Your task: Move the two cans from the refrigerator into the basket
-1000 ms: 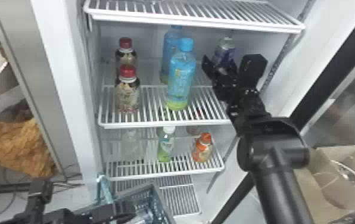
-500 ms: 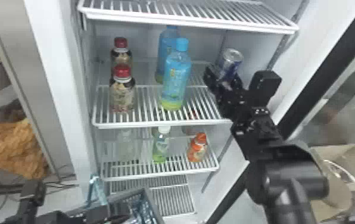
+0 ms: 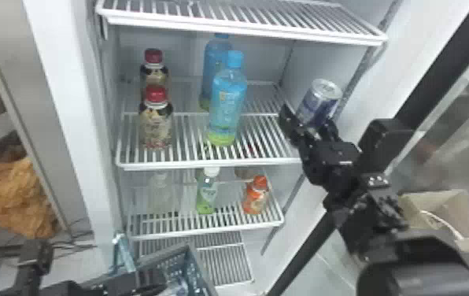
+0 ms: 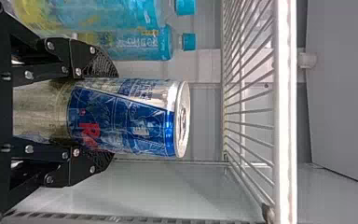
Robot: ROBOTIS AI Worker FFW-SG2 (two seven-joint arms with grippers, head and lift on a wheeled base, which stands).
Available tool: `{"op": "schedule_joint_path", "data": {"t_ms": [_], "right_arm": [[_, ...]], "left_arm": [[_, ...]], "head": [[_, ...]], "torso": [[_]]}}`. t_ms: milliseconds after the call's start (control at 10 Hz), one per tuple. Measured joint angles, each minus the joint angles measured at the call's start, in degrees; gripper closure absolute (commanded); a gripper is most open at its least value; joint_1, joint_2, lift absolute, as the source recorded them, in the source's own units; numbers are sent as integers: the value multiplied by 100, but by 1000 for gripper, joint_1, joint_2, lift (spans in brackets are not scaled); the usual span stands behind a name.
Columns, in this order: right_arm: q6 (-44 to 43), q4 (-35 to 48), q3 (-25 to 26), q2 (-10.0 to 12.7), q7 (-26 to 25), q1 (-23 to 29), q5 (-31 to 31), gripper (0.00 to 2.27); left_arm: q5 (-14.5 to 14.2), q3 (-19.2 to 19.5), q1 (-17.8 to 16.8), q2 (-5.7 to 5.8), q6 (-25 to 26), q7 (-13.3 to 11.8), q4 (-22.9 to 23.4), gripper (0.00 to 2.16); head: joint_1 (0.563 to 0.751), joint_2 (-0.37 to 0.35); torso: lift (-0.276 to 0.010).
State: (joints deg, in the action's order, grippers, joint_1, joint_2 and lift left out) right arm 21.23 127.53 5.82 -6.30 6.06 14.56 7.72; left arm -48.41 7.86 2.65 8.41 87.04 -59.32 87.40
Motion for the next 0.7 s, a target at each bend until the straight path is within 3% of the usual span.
{"op": "schedule_joint_path", "data": {"t_ms": [200,700], "right_arm": [[202,481,132,-14,79,528,145,1277],[888,1643,454,-21,824,1846,549,1277]], "left_arm": [[-2,3,2,-7,0,0,0,1191],[-8,3,-26,-17,-14,0,0,1190]], "head": [[695,-278],[695,-270]], "torso": [[-25],[-25]]}}
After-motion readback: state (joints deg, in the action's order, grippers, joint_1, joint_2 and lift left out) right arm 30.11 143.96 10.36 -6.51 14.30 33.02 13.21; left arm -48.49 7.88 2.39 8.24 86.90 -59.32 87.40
